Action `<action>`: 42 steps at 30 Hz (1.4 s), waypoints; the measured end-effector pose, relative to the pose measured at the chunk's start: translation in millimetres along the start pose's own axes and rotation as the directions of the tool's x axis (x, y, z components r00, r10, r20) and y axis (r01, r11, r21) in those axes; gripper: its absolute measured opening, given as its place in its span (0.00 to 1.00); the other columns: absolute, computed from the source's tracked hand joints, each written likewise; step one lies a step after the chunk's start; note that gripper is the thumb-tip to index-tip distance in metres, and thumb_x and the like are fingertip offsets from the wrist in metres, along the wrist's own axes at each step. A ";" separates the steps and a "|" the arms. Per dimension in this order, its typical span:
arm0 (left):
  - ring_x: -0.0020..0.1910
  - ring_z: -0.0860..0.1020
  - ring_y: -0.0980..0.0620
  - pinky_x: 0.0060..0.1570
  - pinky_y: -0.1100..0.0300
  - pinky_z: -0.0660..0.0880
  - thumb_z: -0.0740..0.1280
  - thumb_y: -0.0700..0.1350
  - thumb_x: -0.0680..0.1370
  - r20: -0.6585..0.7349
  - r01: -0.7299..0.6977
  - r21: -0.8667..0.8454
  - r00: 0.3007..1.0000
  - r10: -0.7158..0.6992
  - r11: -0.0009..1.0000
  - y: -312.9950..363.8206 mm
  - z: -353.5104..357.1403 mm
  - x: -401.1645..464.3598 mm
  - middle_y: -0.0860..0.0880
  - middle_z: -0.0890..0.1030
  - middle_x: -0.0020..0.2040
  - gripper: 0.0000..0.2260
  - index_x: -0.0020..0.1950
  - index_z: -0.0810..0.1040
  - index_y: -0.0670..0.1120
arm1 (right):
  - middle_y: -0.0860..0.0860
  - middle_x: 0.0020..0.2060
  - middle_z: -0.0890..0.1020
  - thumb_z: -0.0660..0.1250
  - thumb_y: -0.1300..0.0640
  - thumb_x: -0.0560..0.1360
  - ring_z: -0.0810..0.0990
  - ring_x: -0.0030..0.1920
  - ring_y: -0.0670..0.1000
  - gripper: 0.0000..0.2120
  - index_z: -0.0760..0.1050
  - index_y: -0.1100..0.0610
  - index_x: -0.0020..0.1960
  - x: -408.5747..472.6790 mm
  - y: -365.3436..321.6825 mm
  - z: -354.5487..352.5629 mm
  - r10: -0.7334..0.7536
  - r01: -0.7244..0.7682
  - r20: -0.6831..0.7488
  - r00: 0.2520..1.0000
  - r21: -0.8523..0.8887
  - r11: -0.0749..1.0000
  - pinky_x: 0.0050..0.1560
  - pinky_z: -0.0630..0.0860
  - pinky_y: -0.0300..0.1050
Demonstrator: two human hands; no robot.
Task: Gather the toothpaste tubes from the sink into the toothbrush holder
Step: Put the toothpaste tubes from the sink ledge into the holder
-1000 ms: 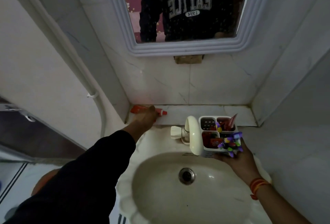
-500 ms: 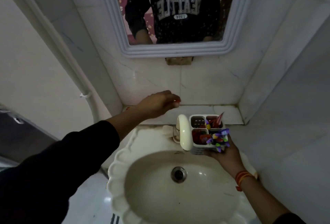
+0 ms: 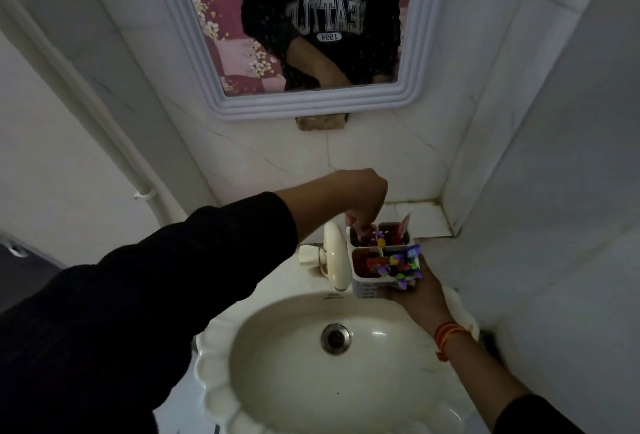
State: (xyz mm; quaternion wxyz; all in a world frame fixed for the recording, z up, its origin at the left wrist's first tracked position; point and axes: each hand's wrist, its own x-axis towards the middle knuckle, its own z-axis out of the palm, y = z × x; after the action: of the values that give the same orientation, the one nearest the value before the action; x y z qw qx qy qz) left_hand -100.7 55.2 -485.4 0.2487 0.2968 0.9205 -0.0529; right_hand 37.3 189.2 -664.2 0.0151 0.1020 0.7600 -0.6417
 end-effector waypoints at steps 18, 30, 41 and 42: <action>0.67 0.75 0.40 0.65 0.53 0.73 0.65 0.47 0.80 -0.047 0.367 -0.130 0.925 -0.376 0.921 -169.6 123.2 0.7 0.39 0.75 0.69 0.21 0.72 0.72 0.43 | 0.61 0.59 0.79 0.74 0.80 0.63 0.83 0.46 0.36 0.35 0.68 0.65 0.67 8.5 14.0 3.0 0.003 -0.006 0.026 1.000 0.096 0.995 0.38 0.80 0.31; 0.67 0.72 0.40 0.61 0.48 0.69 0.63 0.54 0.78 -0.189 0.361 0.169 0.925 -0.329 0.917 -187.0 142.1 -4.7 0.44 0.77 0.66 0.25 0.74 0.67 0.49 | 0.55 0.56 0.82 0.78 0.77 0.60 0.82 0.51 0.35 0.38 0.70 0.63 0.66 14.4 19.7 1.5 0.014 -0.014 0.018 1.000 -0.032 0.999 0.42 0.78 0.27; 0.54 0.74 0.50 0.56 0.52 0.76 0.76 0.56 0.71 -0.159 0.106 0.032 0.982 -0.100 0.994 -85.8 -9.9 -37.6 0.49 0.78 0.64 0.29 0.72 0.76 0.53 | 0.52 0.52 0.84 0.82 0.69 0.58 0.81 0.48 0.32 0.36 0.72 0.61 0.63 6.0 5.2 1.6 0.018 -0.019 -0.011 1.000 -0.091 0.996 0.46 0.75 0.23; 0.57 0.74 0.49 0.54 0.54 0.75 0.75 0.53 0.73 -0.117 0.084 0.060 0.990 -0.076 0.995 -73.3 -20.8 -36.2 0.48 0.77 0.65 0.28 0.73 0.76 0.53 | 0.51 0.51 0.83 0.82 0.70 0.59 0.80 0.47 0.30 0.35 0.72 0.61 0.62 4.9 3.6 1.7 0.015 -0.016 -0.018 1.000 -0.090 0.996 0.45 0.74 0.22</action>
State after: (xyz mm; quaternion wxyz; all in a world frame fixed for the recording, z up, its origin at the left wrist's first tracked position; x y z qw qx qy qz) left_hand -126.2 -18.5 -453.2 0.1835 0.2701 0.9422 -0.0753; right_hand 32.9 188.8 -668.7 0.0181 0.1126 0.7874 -0.6059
